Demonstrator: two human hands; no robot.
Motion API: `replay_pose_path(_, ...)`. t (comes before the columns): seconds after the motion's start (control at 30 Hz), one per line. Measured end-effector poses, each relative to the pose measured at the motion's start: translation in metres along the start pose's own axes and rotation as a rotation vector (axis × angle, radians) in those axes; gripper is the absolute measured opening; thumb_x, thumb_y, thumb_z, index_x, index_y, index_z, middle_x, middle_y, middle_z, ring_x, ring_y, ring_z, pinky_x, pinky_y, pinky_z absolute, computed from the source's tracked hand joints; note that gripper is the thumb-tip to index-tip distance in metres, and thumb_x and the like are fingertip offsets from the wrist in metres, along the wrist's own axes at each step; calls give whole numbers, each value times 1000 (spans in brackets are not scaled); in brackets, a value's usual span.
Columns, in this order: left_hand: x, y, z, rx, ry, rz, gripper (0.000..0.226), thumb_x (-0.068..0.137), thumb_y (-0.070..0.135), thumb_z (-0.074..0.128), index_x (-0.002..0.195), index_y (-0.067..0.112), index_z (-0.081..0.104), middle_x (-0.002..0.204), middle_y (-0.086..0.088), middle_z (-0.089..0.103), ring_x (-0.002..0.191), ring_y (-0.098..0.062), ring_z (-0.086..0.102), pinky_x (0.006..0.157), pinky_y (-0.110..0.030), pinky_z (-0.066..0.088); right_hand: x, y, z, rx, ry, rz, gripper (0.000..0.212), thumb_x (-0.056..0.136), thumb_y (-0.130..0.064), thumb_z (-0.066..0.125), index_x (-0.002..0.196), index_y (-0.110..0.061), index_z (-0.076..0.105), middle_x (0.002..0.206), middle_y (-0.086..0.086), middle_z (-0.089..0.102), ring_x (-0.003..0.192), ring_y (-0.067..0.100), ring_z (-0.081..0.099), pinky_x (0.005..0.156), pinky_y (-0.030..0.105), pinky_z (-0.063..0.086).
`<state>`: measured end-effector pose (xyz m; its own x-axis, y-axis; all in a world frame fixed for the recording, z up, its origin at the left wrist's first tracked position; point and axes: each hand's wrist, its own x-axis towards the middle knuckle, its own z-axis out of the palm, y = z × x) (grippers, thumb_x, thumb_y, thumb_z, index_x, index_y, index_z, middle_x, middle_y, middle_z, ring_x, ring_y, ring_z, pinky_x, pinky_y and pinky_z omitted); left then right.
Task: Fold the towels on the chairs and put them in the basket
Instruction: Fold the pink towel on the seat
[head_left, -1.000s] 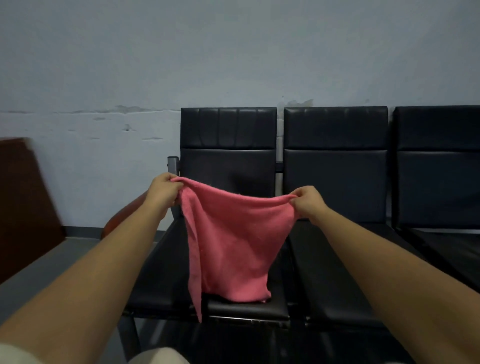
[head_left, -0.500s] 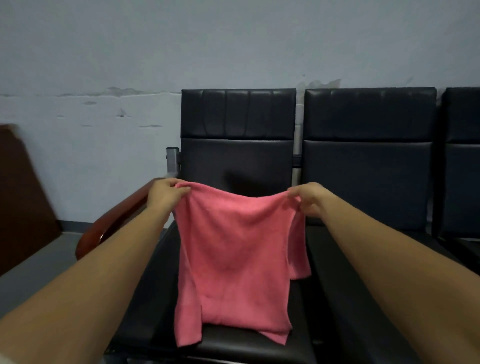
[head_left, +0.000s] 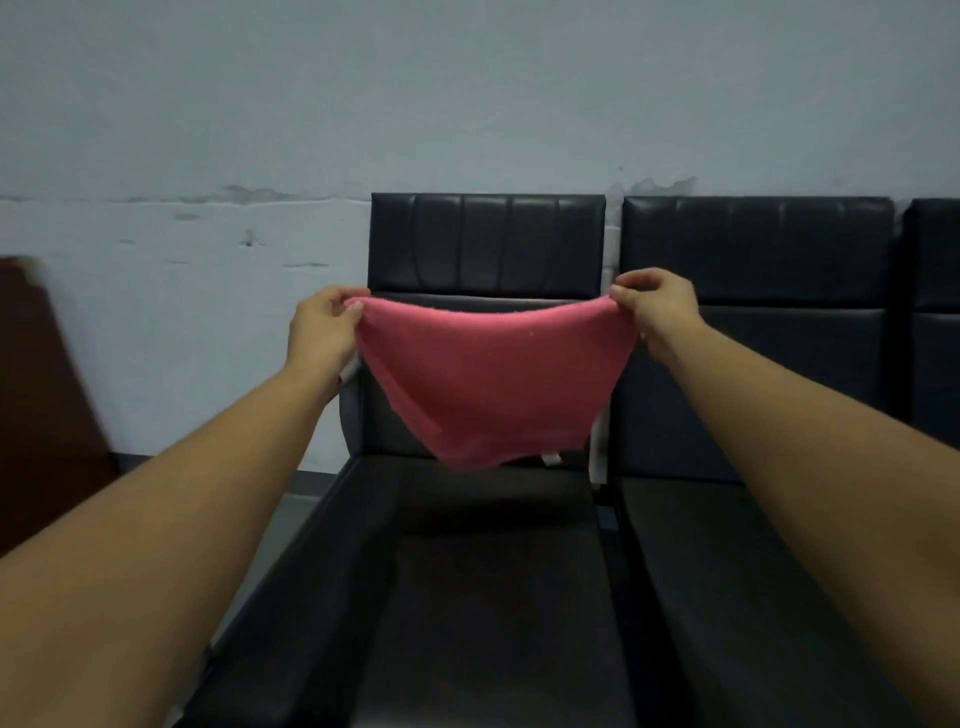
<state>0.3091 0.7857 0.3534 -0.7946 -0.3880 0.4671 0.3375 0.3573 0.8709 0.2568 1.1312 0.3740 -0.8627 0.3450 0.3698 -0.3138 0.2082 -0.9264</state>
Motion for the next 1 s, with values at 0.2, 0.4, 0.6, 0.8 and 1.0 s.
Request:
replay_pose_path(0.2, -52, -41, -34, 182, -130, 11, 21, 96, 10, 58, 103, 26, 68, 105, -5, 70, 88, -22, 64, 88, -36, 52, -72, 32, -20, 85, -17, 181, 21, 87, -8, 74, 105, 3, 71, 73, 8, 63, 61, 14, 54, 48, 16, 46)
replay_pose_path(0.4, -153, -101, -54, 200, -305, -144, 28, 93, 0, 61, 78, 22, 69, 75, 3, 66, 69, -15, 57, 68, -27, 44, -178, 114, -43, -348, -252, 266, 22, 79, 4, 75, 101, 4, 75, 93, 19, 72, 83, 20, 63, 76, 28, 51)
replay_pose_path(0.6, -230, -147, -58, 209, -384, -327, 14, 83, 8, 79, 96, 10, 74, 81, -5, 65, 76, -15, 54, 63, -16, 42, -242, 172, -58, -613, -523, 301, 30, 73, 12, 72, 101, 1, 73, 92, 10, 69, 84, 21, 66, 73, 25, 52)
replay_pose_path(0.8, -233, -166, -83, 572, -534, -257, 32, 78, 9, 82, 107, 21, 73, 104, -3, 67, 93, -17, 59, 83, -26, 45, -257, 191, -74, -523, -364, 338, 17, 73, 4, 79, 75, -12, 74, 78, 12, 75, 74, 19, 66, 79, 37, 56)
replay_pose_path(1.0, -231, -161, -91, 487, -372, -153, 13, 88, 8, 72, 99, 10, 78, 93, -8, 75, 91, -22, 66, 81, -27, 46, -257, 176, -72, -354, -331, 168, 9, 81, -1, 77, 87, -6, 73, 79, 5, 70, 73, 12, 62, 70, 16, 48)
